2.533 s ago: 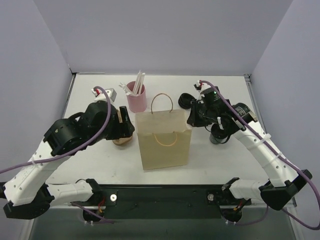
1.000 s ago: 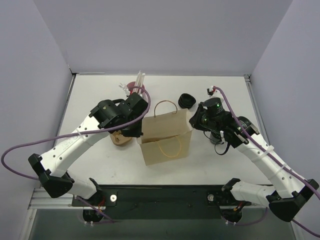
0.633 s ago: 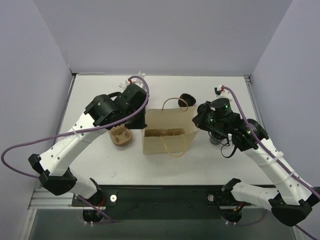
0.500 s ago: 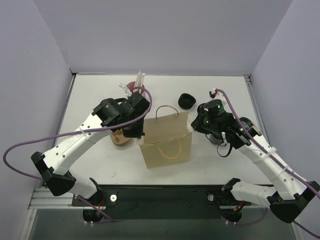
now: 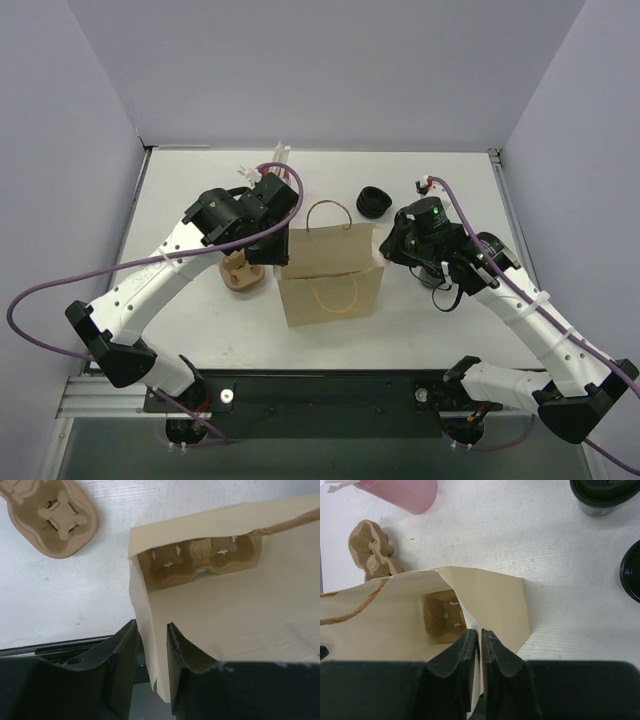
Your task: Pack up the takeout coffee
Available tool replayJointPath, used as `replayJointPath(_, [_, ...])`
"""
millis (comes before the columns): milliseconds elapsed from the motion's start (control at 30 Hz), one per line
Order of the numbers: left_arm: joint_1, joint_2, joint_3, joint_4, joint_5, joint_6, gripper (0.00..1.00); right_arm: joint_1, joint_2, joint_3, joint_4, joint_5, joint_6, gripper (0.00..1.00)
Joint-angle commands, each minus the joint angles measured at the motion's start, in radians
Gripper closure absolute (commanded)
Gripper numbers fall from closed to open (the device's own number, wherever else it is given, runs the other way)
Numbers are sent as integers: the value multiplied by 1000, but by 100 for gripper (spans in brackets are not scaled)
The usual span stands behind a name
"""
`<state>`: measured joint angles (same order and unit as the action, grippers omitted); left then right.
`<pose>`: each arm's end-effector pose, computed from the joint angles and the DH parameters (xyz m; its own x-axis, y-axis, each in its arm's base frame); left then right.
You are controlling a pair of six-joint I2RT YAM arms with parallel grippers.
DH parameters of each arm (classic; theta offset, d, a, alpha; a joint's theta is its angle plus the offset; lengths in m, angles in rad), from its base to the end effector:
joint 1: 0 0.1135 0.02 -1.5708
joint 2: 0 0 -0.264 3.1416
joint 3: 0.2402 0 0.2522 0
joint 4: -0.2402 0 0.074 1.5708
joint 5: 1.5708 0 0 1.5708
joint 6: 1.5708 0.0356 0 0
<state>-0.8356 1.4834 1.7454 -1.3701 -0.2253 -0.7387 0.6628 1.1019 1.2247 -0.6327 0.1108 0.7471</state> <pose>0.1847 -0.1924 0.4006 -0.8855 0.0007 -0.4646 0.0809 0.9849 -0.1528 0.1852 0.1396 0.3852 -0.6461 0.3524 -0.6770 -0.1314 0.8224 0.5535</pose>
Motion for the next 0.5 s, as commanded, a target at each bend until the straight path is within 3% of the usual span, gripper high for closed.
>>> replayJointPath(0, [19, -8, 46, -83, -48, 32, 60, 6, -11, 41, -18, -20, -20, 82])
replayJointPath(233, [38, 17, 66, -61, -54, 68, 59, 1, -19, 93, -25, -16, -52, 67])
replayJointPath(467, [56, 46, 78, -12, -62, 94, 59, -12, -14, 156, -35, -2, -101, 61])
